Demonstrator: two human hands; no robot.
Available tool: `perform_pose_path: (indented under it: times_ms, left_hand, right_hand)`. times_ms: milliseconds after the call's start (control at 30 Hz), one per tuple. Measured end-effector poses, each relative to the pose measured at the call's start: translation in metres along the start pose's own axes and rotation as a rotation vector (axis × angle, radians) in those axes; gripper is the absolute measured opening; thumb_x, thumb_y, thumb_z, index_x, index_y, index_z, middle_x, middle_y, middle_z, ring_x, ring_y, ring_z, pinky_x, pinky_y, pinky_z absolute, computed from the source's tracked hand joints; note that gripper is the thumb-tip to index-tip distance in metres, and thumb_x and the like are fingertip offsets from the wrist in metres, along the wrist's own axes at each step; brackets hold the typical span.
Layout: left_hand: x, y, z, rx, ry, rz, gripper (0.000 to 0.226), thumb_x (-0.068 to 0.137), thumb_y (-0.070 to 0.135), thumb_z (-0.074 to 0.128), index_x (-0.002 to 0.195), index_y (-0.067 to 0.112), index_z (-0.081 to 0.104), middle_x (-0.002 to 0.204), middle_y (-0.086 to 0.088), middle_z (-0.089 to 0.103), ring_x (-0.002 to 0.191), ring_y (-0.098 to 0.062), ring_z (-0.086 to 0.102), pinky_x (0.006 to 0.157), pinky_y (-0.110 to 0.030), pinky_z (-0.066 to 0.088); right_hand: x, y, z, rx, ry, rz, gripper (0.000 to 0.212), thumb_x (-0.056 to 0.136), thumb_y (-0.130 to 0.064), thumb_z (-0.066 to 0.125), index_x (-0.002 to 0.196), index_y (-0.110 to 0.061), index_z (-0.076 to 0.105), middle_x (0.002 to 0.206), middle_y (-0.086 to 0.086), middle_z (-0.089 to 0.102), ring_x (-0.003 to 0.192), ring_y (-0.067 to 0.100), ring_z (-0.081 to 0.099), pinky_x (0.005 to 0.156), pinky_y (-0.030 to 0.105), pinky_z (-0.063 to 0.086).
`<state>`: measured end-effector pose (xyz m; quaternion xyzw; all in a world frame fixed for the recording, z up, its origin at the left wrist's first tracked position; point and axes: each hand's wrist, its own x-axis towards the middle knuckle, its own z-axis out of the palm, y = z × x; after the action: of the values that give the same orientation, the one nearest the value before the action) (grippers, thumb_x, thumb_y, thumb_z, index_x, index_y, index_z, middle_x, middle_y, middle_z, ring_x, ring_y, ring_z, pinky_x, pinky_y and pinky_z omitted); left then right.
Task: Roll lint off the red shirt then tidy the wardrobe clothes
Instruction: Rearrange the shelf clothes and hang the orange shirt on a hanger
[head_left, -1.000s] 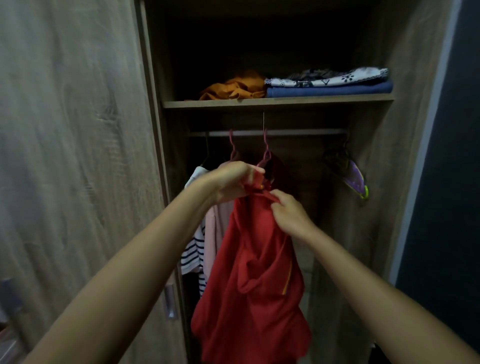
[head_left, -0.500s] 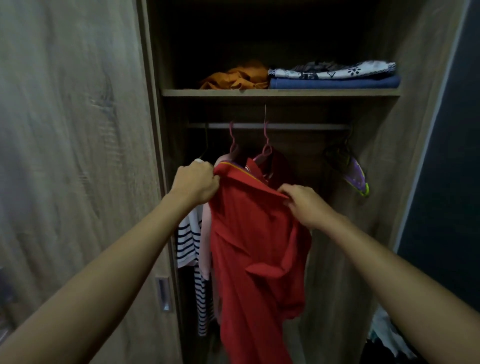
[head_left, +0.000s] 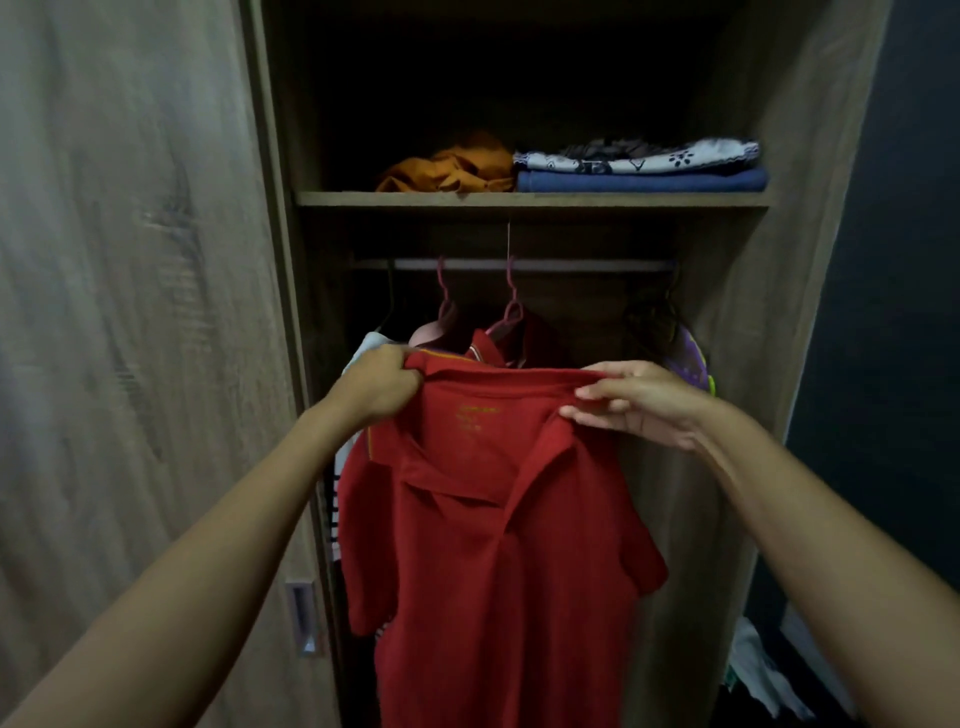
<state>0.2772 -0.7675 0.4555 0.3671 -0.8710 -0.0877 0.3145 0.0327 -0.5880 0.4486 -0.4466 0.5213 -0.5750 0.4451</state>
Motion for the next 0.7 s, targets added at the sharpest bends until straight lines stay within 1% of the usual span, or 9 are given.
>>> perform_pose_path:
  times_ms: [67, 200, 267, 333, 400, 467, 533, 600, 700]
  left_hand:
    - [0.004, -0.004, -0.001, -0.213, 0.027, -0.087, 0.034, 0.080, 0.027, 0.051, 0.111, 0.014, 0.053, 0.110, -0.011, 0.057, 0.090, -0.023, 0.056, 0.071, -0.028, 0.039]
    - [0.000, 0.000, -0.018, -0.839, -0.223, -0.256, 0.045, 0.073, 0.016, 0.052, 0.117, 0.012, 0.048, 0.086, -0.005, 0.048, 0.062, -0.012, 0.043, 0.053, -0.025, 0.032]
    - [-0.005, 0.001, -0.026, -0.947, -0.442, -0.259, 0.038, 0.072, 0.005, 0.048, 0.107, 0.016, 0.057, 0.081, -0.002, 0.057, 0.061, -0.011, 0.053, 0.052, -0.022, 0.040]
    - [-0.007, -0.003, -0.029, -0.903, -0.546, -0.216, 0.025, 0.092, 0.002, 0.046, 0.105, 0.013, 0.064, 0.082, -0.001, 0.070, 0.066, -0.007, 0.065, 0.054, -0.019, 0.051]
    - [-0.001, -0.012, -0.027, -0.654, -0.512, -0.111, 0.022, 0.097, 0.015, 0.049, 0.109, 0.011, 0.067, 0.095, -0.005, 0.074, 0.084, -0.012, 0.069, 0.068, -0.019, 0.055]
    - [0.006, -0.020, -0.025, -0.230, -0.338, 0.051, 0.026, 0.093, 0.032, 0.058, 0.102, 0.013, 0.072, 0.096, -0.005, 0.072, 0.088, -0.016, 0.068, 0.073, -0.021, 0.053]
    - [0.009, -0.023, -0.017, -0.004, -0.140, 0.161, 0.033, 0.091, 0.040, 0.058, 0.085, 0.012, 0.073, 0.081, -0.004, 0.068, 0.072, -0.013, 0.063, 0.062, -0.013, 0.045]
    - [0.008, -0.016, -0.010, -0.032, -0.048, 0.182, 0.035, 0.094, 0.041, 0.052, 0.070, 0.018, 0.063, 0.069, -0.002, 0.062, 0.063, -0.012, 0.056, 0.054, -0.010, 0.038]
    - [0.014, -0.009, -0.001, -0.235, -0.031, 0.036, 0.037, 0.096, 0.048, 0.042, 0.080, 0.016, 0.053, 0.075, 0.006, 0.052, 0.073, -0.012, 0.052, 0.066, -0.018, 0.038]
  right_hand:
    - [-0.003, -0.002, -0.006, -0.119, -0.101, 0.001, 0.042, 0.081, 0.014, 0.062, 0.121, 0.003, 0.058, 0.103, 0.021, 0.067, 0.106, 0.027, 0.067, 0.090, 0.031, 0.055]
    - [0.003, -0.002, -0.015, -0.420, 0.145, -0.125, 0.029, 0.084, 0.016, 0.058, 0.109, 0.003, 0.064, 0.080, 0.006, 0.075, 0.073, 0.014, 0.073, 0.066, 0.022, 0.060]
    - [0.007, -0.002, -0.017, -0.477, 0.208, -0.146, 0.016, 0.087, 0.006, 0.061, 0.098, -0.004, 0.065, 0.066, -0.001, 0.073, 0.060, 0.010, 0.071, 0.053, 0.019, 0.056]
    - [0.010, 0.000, -0.017, -0.496, 0.240, -0.161, 0.008, 0.086, -0.002, 0.066, 0.090, -0.009, 0.067, 0.062, -0.001, 0.069, 0.051, 0.008, 0.067, 0.047, 0.018, 0.052]
    - [0.014, 0.004, -0.018, -0.533, 0.309, -0.200, 0.010, 0.084, -0.004, 0.069, 0.083, -0.014, 0.069, 0.064, 0.004, 0.065, 0.049, 0.007, 0.062, 0.047, 0.019, 0.052]
    - [0.019, 0.009, -0.019, -0.635, 0.397, -0.240, 0.016, 0.081, -0.008, 0.073, 0.076, -0.024, 0.071, 0.066, 0.006, 0.064, 0.051, 0.009, 0.059, 0.048, 0.021, 0.052]
    - [0.024, 0.013, -0.019, -0.736, 0.446, -0.255, 0.018, 0.079, -0.014, 0.077, 0.073, -0.030, 0.073, 0.065, 0.006, 0.065, 0.054, 0.010, 0.058, 0.051, 0.024, 0.050]
    - [0.027, 0.015, -0.018, -0.708, 0.506, -0.274, 0.019, 0.078, -0.017, 0.077, 0.072, -0.034, 0.073, 0.059, 0.001, 0.063, 0.052, 0.010, 0.056, 0.053, 0.025, 0.050]
    - [0.030, 0.016, -0.019, -0.700, 0.565, -0.284, 0.015, 0.079, -0.019, 0.076, 0.075, -0.034, 0.074, 0.053, -0.005, 0.058, 0.049, 0.008, 0.054, 0.052, 0.026, 0.051]
